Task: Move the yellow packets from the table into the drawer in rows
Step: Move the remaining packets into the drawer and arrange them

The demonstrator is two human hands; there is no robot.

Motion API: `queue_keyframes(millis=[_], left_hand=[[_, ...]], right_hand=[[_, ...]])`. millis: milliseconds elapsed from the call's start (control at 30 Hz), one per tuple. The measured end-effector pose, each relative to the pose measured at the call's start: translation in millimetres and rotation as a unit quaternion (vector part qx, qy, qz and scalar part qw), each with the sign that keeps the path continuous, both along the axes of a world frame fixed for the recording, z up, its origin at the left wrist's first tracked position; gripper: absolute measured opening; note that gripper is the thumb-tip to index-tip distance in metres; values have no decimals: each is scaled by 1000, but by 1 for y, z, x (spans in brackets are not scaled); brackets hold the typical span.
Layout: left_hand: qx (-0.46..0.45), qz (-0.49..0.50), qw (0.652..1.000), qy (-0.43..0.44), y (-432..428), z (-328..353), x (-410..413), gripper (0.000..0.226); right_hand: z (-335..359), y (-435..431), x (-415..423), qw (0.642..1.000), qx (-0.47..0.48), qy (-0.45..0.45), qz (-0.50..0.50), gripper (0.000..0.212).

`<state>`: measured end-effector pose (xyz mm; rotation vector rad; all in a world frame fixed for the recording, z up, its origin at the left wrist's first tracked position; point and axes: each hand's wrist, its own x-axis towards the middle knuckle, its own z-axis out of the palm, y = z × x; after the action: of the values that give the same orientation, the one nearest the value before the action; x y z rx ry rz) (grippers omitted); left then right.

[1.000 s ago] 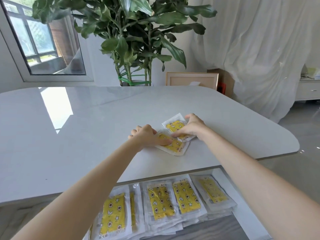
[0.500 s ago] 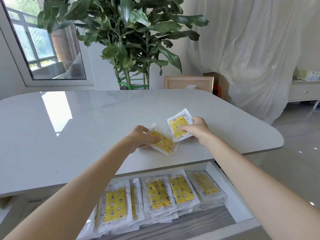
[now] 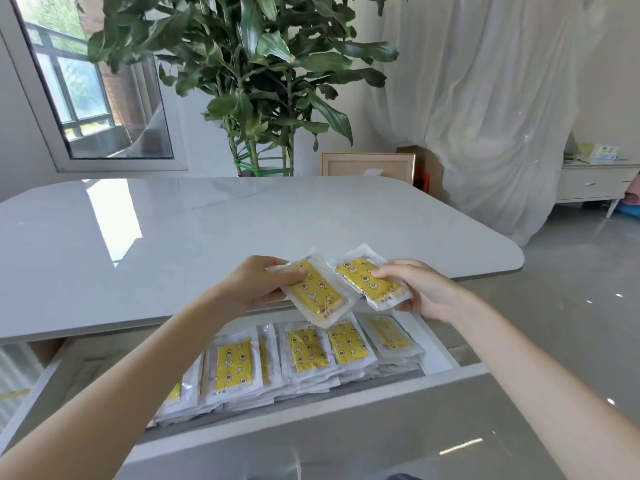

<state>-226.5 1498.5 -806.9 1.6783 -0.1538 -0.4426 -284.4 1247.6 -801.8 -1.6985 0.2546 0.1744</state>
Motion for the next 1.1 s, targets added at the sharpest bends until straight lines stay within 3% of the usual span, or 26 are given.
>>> queue_keyframes(millis=[200, 333, 433, 633, 700, 867, 1000, 1100], left_hand=[[38, -71, 996, 48, 8, -26, -29, 25], [66, -92, 988, 107, 8, -45, -32, 32], [33, -77, 981, 174, 3, -57, -27, 22], [-4, -42, 970, 239, -19, -75, -13, 7], [5, -44, 969, 241, -28, -79, -8, 9], [71, -54, 975, 206, -56, -94, 15, 49], [101, -47, 982, 155, -76, -101, 23, 42], [120, -42, 986, 112, -86, -108, 29, 36]], right_hand=[[-15, -13, -27, 990, -15, 125, 69, 7], [-29, -13, -28, 983, -51, 171, 47, 5], [-38, -11, -22, 981, -67, 179, 17, 5], [-58, -13, -4, 977, -98, 178, -65, 32], [-62, -13, 2, 973, -116, 181, -81, 27], [-73, -15, 17, 964, -175, 180, -91, 14], [-79, -18, 24, 950, -271, 142, -65, 23], [-81, -19, 23, 893, -434, 114, -27, 33]])
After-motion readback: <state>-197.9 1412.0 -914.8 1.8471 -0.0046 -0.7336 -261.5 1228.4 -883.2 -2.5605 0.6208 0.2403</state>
